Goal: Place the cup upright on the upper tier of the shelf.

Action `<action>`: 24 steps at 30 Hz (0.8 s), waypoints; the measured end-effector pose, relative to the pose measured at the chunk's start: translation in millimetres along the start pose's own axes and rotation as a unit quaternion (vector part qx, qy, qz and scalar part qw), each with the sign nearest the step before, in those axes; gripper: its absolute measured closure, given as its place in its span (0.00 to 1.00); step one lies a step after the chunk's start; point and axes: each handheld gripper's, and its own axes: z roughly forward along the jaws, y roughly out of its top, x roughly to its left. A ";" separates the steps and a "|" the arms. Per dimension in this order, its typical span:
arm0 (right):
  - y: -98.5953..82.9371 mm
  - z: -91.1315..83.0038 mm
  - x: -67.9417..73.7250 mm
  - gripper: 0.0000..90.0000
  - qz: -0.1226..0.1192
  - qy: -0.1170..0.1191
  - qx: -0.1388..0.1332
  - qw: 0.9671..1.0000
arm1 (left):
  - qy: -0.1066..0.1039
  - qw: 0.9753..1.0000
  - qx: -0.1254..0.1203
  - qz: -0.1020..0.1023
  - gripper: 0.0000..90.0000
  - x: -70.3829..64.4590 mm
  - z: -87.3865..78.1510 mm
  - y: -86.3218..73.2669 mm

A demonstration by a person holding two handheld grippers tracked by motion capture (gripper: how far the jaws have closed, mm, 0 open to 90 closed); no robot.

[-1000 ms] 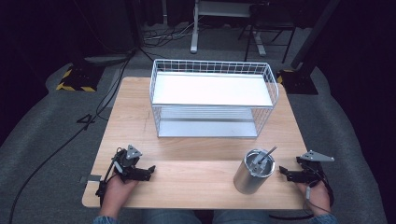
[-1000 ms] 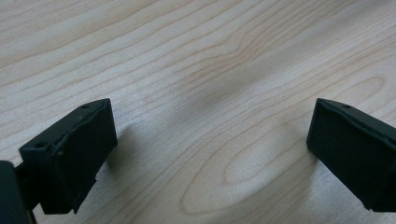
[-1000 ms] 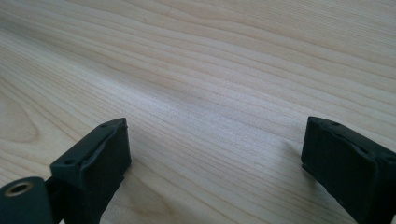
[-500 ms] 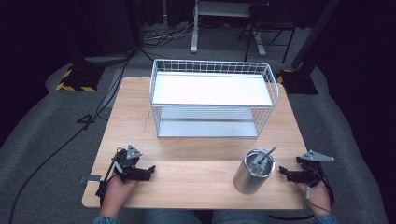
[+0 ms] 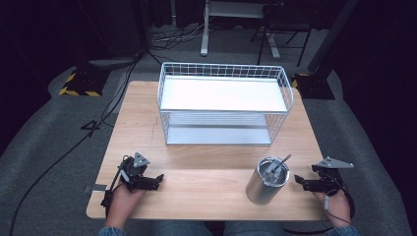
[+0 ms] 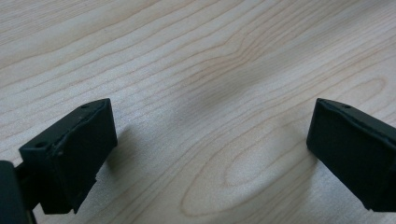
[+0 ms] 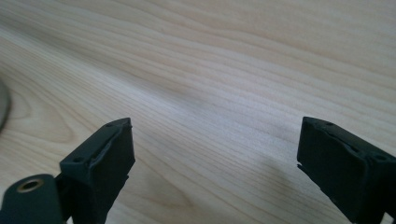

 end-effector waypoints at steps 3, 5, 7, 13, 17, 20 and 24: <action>4.5 -9.4 6.8 0.14 -0.002 0.009 -0.007 1.000 | 0.000 1.000 0.000 0.000 0.02 0.0 0.0 0.0; 6.4 -14.8 11.1 0.14 -0.005 0.015 -0.012 1.000 | 0.000 1.000 0.000 -0.001 0.02 -0.1 0.0 0.0; 7.6 -23.9 19.0 0.14 0.001 0.024 -0.019 1.000 | 0.000 1.000 0.000 -0.001 0.02 -0.1 0.0 0.0; 11.8 -41.1 30.4 0.14 -0.003 0.039 -0.041 0.998 | 0.000 1.000 0.000 -0.001 0.02 -0.1 0.1 0.0; 15.5 -49.9 38.3 0.14 -0.007 0.051 -0.043 0.998 | 0.000 1.000 0.000 0.000 0.02 0.0 0.0 0.0; 20.0 -59.4 47.3 0.14 -0.016 0.062 -0.049 0.997 | 0.000 1.000 0.000 0.000 0.02 0.0 0.0 0.0; 23.7 -64.8 53.7 0.14 -0.023 0.069 -0.048 0.996 | 0.000 1.000 0.000 0.000 0.02 0.0 0.0 0.0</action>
